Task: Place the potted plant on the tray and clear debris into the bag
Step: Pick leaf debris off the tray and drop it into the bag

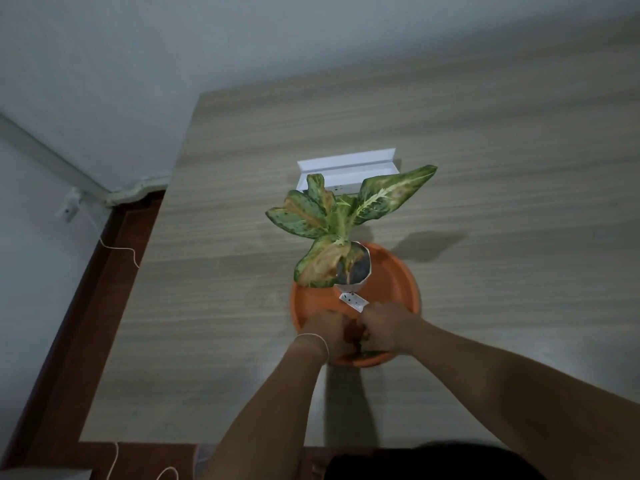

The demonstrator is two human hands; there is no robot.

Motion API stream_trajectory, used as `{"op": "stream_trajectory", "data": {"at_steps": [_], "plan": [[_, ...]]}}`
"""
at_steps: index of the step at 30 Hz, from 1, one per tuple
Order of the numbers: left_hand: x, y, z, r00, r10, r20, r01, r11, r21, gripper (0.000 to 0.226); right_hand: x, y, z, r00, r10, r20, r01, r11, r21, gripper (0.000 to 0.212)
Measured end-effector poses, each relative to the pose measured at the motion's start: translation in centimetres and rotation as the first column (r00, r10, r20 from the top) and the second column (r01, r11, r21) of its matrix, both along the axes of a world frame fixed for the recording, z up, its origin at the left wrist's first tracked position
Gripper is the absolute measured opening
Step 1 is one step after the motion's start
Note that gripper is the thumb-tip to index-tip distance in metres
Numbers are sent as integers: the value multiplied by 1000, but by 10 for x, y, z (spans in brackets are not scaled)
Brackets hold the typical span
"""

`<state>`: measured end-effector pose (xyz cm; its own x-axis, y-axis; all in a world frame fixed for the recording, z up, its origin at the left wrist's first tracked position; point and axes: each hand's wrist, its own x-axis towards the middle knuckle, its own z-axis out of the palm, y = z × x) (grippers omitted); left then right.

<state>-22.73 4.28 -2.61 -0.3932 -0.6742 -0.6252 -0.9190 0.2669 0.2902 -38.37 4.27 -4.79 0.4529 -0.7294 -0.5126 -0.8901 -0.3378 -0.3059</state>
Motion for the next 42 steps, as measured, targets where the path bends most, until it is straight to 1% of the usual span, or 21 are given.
{"op": "stream_trajectory", "data": {"at_steps": [2,5,10,15,18,21,25,29,31,35,38,40,42], "plan": [[-3,2,-4,1000,-2,27,2,1000,-1,30,5,0,-3,999,43,-8,-43,999,-32,30],[-7,6,-8,999,22,32,-21,1000,-21,25,10,3,-8,998,58,-14,-58,998,-23,21],[-12,8,-10,998,51,22,-51,998,-37,20,10,3,-13,997,-32,68,28,998,52,20],[-13,11,-17,991,134,-30,-135,990,-29,22,7,2,-15,982,-127,140,117,990,78,6],[-9,11,-13,982,172,-77,-174,985,-15,20,3,-1,-11,965,-201,166,195,979,55,9],[-2,11,-9,970,219,-105,-222,975,-21,19,1,-4,-7,940,-252,232,245,968,58,12],[9,12,-7,917,357,-178,-368,929,-33,19,0,-7,4,889,-322,325,327,944,40,10],[23,13,-4,865,447,-228,-469,882,-49,18,4,-11,11,795,-482,368,484,870,92,6],[31,15,0,846,475,-242,-504,860,-76,16,9,-11,15,764,-518,384,526,845,95,5],[56,19,9,777,550,-305,-604,788,-117,12,33,-8,22,756,-515,405,526,845,94,2],[86,27,14,749,562,-352,-637,757,-147,10,62,-4,27,742,-528,412,537,837,105,7],[111,36,20,710,588,-386,-678,720,-149,8,85,1,31,757,-502,418,516,852,89,7],[139,50,25,667,625,-405,-724,671,-157,7,111,6,34,760,-481,437,475,870,131,9]]}}
